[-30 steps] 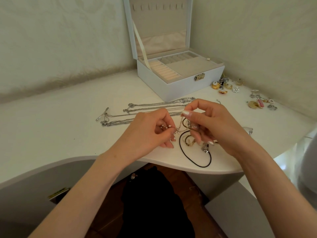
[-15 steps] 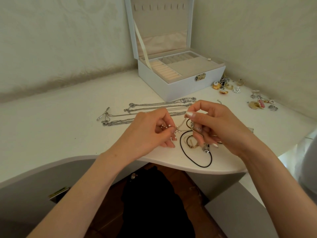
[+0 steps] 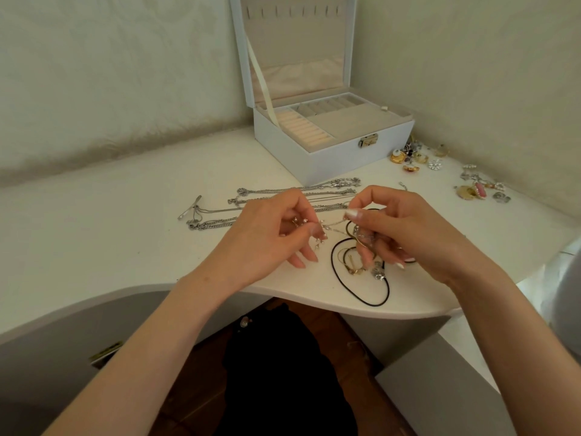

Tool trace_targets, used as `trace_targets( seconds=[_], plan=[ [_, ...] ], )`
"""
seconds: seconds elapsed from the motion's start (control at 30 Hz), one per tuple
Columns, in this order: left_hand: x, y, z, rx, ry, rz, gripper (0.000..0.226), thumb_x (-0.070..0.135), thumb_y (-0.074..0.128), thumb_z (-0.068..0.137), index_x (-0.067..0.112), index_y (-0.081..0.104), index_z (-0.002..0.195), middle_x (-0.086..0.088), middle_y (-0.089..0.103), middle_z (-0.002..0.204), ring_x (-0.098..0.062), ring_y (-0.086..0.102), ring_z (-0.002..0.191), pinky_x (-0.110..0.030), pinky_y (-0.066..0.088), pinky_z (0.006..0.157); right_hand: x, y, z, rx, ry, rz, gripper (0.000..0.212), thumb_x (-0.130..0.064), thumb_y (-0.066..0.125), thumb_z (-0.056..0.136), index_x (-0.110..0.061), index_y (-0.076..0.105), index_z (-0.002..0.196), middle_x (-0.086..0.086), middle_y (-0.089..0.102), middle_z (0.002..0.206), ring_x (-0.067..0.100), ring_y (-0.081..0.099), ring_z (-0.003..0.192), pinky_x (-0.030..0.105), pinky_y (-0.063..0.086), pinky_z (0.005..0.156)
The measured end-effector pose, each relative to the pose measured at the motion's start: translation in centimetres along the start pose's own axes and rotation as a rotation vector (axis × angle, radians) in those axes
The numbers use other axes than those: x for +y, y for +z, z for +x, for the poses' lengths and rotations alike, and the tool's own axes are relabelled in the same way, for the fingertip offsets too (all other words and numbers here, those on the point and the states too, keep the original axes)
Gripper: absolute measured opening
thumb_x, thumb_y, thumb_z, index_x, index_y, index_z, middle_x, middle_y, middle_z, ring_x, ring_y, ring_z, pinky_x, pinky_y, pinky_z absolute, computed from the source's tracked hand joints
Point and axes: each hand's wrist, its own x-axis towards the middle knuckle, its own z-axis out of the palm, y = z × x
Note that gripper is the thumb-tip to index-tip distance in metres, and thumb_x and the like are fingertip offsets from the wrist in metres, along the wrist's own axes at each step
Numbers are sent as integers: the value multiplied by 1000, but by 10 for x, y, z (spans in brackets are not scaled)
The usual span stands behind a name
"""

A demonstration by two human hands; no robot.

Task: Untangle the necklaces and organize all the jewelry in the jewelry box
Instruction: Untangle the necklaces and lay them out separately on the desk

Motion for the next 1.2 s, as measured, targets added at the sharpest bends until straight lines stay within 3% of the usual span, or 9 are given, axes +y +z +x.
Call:
trace_targets(
  seconds=[0.2,0.37,0.57,0.77,0.97,1.07,1.2],
  plan=[
    [-2,0,0,-16,-11,-112,5,3,54,91,1,51,88,-6,69,85,-19,72,69,-33,58,56,1,-2,1,69,-27,-117,10,-17,63,88,-9,64,82,0,65,62,11,35,33,14,27,35],
    [-3,-3,1,-18,-13,-172,6,1,50,93,2,49,87,-11,71,81,-22,72,71,-30,58,60,2,-4,-1,162,-33,-178,9,-25,69,82,-18,67,77,-9,50,48,6,37,42,13,31,44],
    [-9,-2,3,6,-4,-140,9,0,51,91,7,51,85,-6,69,74,-22,71,68,-30,57,62,-2,-7,0,170,-118,4,9,-13,61,88,-10,63,80,0,71,78,5,56,68,17,46,62],
    [-9,-3,1,29,-14,-141,11,0,51,91,8,51,84,-8,69,74,-21,70,66,-27,56,60,-3,-10,2,214,-175,196,11,-15,58,88,-13,60,78,0,65,64,13,61,67,26,51,72],
    [-7,-3,1,26,-2,-134,8,1,52,91,7,52,85,-7,70,75,-21,70,66,-29,57,61,-12,-8,1,231,-224,209,14,-27,66,73,-13,65,76,-2,53,52,11,45,45,17,37,47],
    [-6,-3,1,22,4,-129,9,1,52,91,8,52,85,-7,70,76,-21,70,66,-28,57,61,-15,-5,6,238,-244,90,11,-19,70,77,-8,69,81,-2,59,56,10,46,46,17,35,45],
    [-7,-5,-1,25,3,-113,9,3,53,91,10,54,85,-6,70,74,-21,70,65,-28,56,60,-16,5,20,216,-256,-76,4,-9,70,81,-12,70,78,-3,65,58,8,56,50,17,44,49]
  ],
)
